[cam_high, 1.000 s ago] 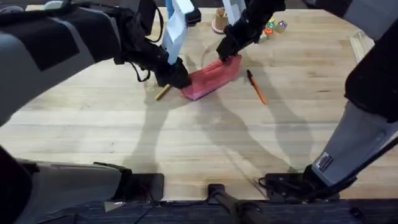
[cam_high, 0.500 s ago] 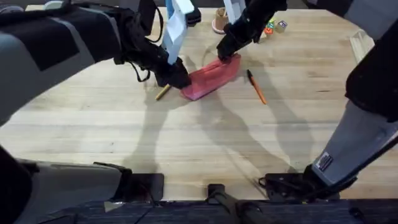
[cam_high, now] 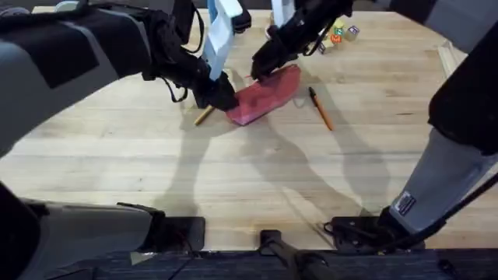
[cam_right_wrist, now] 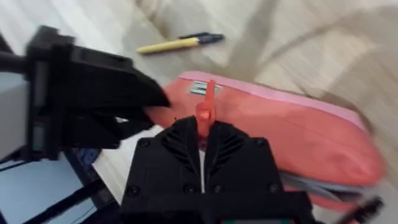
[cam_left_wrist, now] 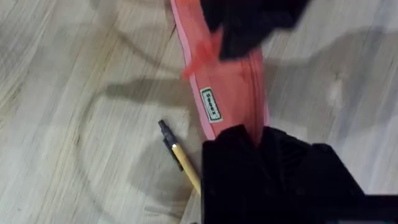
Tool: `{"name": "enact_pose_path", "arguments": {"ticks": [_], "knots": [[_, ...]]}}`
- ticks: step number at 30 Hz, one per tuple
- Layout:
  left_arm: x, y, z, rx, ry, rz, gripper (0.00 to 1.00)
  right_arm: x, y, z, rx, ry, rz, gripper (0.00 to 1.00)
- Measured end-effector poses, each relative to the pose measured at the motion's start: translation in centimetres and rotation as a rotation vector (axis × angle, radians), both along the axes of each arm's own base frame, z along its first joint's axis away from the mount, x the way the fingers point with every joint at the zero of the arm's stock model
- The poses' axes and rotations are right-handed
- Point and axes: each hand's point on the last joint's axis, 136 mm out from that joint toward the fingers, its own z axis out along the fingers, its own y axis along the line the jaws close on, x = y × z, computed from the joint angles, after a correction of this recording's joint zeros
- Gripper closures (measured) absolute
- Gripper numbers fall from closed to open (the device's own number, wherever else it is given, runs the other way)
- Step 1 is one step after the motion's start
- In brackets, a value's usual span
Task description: Unzip the bag, pick up the pens from the table one at a time and place them inside, then zip the bag closed.
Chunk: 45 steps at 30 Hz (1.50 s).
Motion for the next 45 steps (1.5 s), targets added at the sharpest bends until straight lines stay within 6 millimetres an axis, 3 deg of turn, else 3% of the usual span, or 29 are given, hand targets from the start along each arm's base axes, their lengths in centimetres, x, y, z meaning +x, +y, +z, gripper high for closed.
{"name": "enact_pose_path", "arguments": {"ticks": [10,20,21,27,28,32,38,39,44,45], "knots": [[-0.1,0.0,0.0,0.001,0.007,0.0,0.959,-3.6,5.0,0.3,0.03,0.007,0.129,0.968],[-0.2,0.3,-0.1,0.004,0.016,0.008,0.959,-4.1,5.6,0.2,0.017,0.006,0.132,0.961],[-0.2,0.3,-0.1,0.004,0.015,0.008,0.959,-4.1,5.6,0.2,0.015,0.007,0.129,0.91],[-0.2,0.3,-0.1,0.001,0.016,0.007,0.959,-2.6,3.6,-0.4,-0.101,-0.062,0.086,0.127],[-0.2,0.3,-0.1,0.0,0.015,0.008,0.959,-2.2,3.1,-0.3,-0.126,-0.083,0.076,0.035],[-0.1,0.3,-0.1,0.002,0.011,0.009,0.959,-1.1,1.0,1.7,-0.212,-0.193,0.035,0.005],[-0.2,0.3,-0.1,0.002,0.014,0.008,0.94,0.4,-3.7,6.5,-0.335,-0.38,-0.052,0.005],[-0.2,0.3,-0.1,0.002,0.016,0.008,0.859,0.5,-4.2,7.1,-0.343,-0.398,-0.064,0.005],[-0.2,0.3,-0.1,0.002,0.018,0.008,0.087,0.9,-6.5,8.2,-0.389,-0.426,-0.108,0.004],[-0.2,0.3,-0.1,0.002,0.018,0.008,0.026,0.9,-6.7,8.1,-0.397,-0.424,-0.109,0.004]]}}
